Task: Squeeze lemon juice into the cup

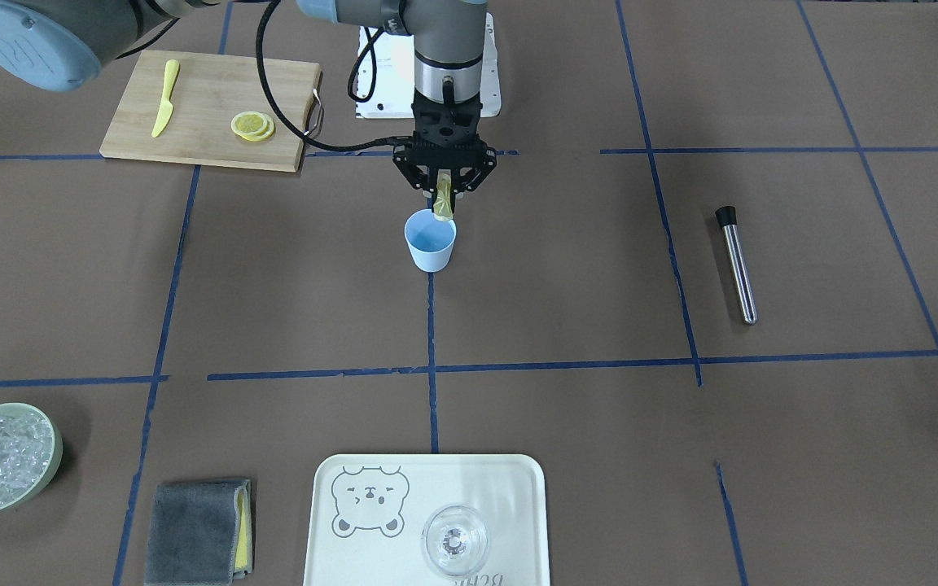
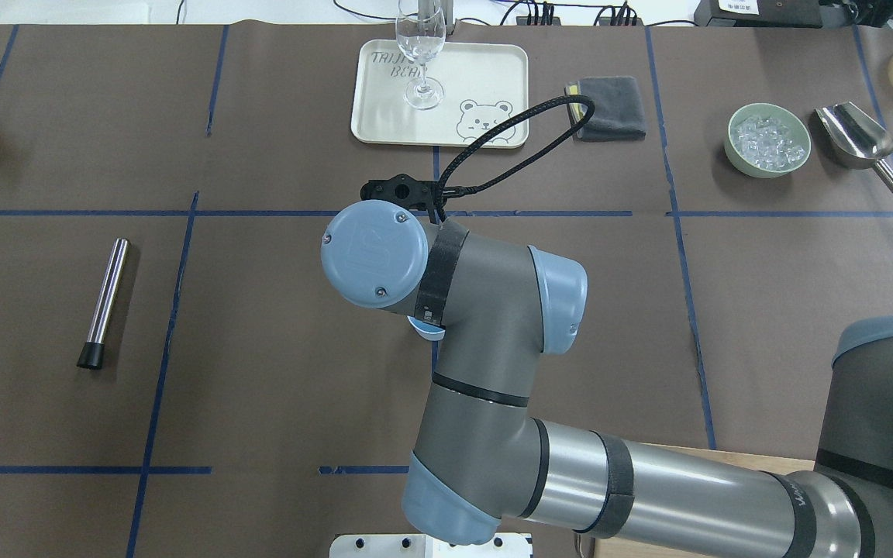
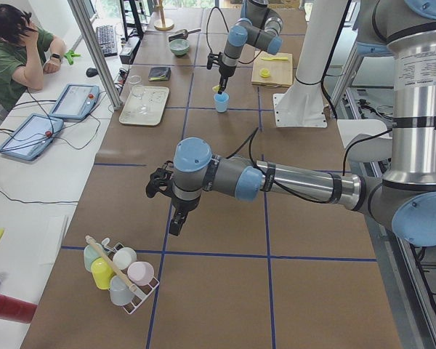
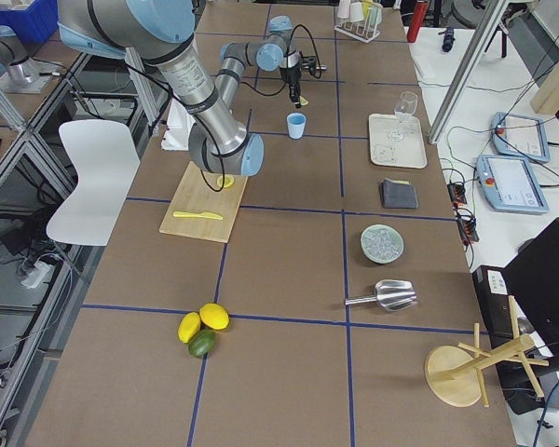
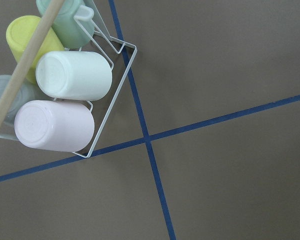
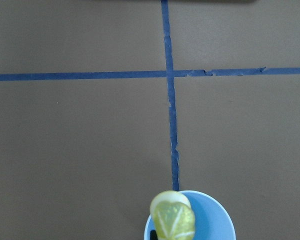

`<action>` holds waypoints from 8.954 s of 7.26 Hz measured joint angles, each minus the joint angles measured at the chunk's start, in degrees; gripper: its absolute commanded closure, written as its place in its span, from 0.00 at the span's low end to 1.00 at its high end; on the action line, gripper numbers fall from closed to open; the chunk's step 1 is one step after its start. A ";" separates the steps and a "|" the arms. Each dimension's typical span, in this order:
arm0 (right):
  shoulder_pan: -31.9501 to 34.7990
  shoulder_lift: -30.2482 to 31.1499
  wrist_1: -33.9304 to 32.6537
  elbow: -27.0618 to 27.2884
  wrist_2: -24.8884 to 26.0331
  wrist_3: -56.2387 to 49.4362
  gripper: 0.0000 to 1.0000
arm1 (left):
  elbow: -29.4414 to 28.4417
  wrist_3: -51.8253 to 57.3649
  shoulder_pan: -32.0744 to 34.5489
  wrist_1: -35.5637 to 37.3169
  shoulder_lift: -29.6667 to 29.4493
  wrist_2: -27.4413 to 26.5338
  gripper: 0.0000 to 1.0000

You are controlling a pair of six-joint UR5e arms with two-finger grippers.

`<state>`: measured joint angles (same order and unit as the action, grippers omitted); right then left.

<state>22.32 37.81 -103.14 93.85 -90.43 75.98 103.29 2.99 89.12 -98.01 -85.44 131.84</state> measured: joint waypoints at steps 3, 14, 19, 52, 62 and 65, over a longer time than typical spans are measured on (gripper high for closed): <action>0.08 1.08 0.32 -0.92 -0.03 -1.39 0.18 | -0.02 0.00 0.00 0.02 0.09 0.00 0.00; 14.32 8.28 0.35 5.46 -14.46 -22.80 0.00 | -0.07 0.01 -1.81 -0.82 -3.69 -0.26 0.00; 40.95 22.23 0.41 5.28 -33.78 -62.47 0.00 | -4.02 -1.70 -2.09 -16.17 -8.23 0.49 0.00; 63.81 53.55 4.53 4.94 -37.47 -82.52 0.00 | -15.26 -51.03 -40.41 -29.07 -13.25 -17.58 1.00; 65.01 54.26 4.53 4.98 -37.43 -82.76 0.00 | -4.57 -41.33 -39.66 -39.47 -27.25 -28.72 1.00; 66.07 55.26 4.53 4.99 -37.45 -82.61 0.00 | -8.86 -40.81 -46.62 -64.23 -27.33 -40.54 1.00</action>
<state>88.39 93.07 -98.61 98.84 -127.88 -6.63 94.43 -37.82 42.51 -162.24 -112.77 91.29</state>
